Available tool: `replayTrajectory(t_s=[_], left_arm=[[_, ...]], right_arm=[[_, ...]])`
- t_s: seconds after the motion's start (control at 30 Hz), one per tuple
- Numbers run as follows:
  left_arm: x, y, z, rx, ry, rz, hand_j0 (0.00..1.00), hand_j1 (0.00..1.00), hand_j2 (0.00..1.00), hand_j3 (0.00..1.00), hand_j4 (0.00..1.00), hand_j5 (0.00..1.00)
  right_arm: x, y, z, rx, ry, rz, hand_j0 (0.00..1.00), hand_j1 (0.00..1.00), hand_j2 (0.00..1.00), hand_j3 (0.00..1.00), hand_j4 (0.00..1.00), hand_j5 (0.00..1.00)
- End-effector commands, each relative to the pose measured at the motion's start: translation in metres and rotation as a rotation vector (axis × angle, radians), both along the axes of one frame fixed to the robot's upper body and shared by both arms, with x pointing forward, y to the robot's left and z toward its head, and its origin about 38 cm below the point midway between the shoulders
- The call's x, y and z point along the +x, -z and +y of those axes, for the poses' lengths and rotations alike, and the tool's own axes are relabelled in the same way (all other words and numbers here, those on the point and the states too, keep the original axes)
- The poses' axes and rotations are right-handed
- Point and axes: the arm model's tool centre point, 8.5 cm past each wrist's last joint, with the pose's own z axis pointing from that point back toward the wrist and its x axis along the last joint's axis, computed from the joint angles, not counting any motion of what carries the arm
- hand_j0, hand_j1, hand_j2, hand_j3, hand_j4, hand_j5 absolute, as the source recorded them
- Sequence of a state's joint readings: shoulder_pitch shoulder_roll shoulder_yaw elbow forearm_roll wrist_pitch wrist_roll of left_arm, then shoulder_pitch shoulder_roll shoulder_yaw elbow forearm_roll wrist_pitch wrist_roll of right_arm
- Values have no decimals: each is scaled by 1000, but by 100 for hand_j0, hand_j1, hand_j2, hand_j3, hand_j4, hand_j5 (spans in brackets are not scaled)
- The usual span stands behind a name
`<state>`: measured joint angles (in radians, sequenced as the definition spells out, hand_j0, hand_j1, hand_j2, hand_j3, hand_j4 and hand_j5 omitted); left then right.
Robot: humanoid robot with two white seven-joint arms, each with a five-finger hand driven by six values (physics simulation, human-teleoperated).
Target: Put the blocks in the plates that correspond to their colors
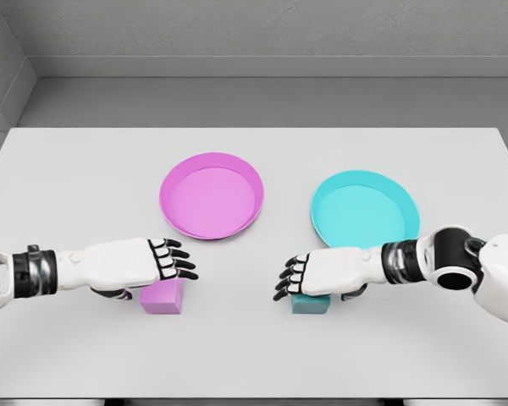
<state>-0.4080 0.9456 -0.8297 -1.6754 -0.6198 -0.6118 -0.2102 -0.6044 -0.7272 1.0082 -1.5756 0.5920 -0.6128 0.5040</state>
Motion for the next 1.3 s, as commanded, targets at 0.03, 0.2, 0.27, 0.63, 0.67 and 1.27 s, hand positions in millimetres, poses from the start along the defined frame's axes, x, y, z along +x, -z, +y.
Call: replayTrajectory(t_s=[0.03, 0.2, 0.27, 0.63, 0.67, 1.27], left_arm=[[0, 1, -4, -7, 4, -1, 100, 100, 100, 100, 100, 100], [0, 5, -5, -7, 4, 7, 100, 100, 100, 100, 100, 100], [-1, 5, -5, -7, 3, 10, 100, 100, 100, 100, 100, 100], [-5, 13, -3, 0, -2, 33, 100, 100, 100, 100, 100, 100], [-4, 13, -2, 1, -4, 32, 100, 100, 100, 100, 100, 100], [-3, 27, 3, 16, -28, 61, 100, 100, 100, 100, 100, 100]], right_arm=[[-1, 1, 2, 0, -2, 5, 100, 100, 100, 100, 100, 100], [-5, 9, 5, -57, -25, 25, 97, 97, 97, 97, 97, 97], [-5, 9, 8, -53, -30, 26, 94, 94, 94, 94, 94, 94], [-5, 9, 7, -60, -30, 24, 79, 79, 79, 79, 79, 79], [-5, 9, 7, -60, -30, 24, 79, 79, 79, 79, 79, 79], [3, -5, 9, -52, -31, -7, 72, 72, 72, 72, 72, 72]])
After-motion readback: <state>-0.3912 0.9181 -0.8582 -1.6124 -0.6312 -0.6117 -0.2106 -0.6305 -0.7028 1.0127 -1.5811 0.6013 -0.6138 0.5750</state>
